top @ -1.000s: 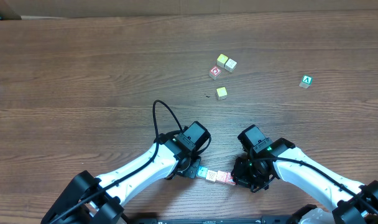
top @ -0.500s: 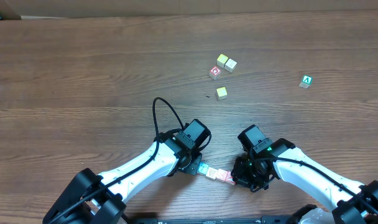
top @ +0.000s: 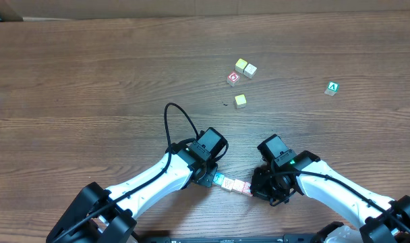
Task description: Flip 5 blocks
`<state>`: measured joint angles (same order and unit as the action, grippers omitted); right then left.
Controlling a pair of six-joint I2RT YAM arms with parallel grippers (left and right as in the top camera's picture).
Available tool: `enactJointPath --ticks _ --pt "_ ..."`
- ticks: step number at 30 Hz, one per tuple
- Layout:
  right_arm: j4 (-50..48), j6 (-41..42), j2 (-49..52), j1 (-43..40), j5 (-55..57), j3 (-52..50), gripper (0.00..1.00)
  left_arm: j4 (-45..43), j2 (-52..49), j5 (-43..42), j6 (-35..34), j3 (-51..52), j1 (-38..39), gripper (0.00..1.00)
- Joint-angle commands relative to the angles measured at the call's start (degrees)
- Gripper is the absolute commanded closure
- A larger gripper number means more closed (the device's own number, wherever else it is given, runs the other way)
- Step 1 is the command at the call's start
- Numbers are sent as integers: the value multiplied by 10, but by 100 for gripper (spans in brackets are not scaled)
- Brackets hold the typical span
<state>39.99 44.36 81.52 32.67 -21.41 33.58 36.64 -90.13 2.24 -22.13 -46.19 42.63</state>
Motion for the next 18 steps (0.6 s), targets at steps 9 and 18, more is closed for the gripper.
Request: enactJointPath --ticks 9,18 --pt "-22 33 0 2 -18 6 96 -37 -6 -47 29 0 -10 96" --pt "-21 46 0 2 -23 6 96 -40 -13 -47 54 0 -10 96"
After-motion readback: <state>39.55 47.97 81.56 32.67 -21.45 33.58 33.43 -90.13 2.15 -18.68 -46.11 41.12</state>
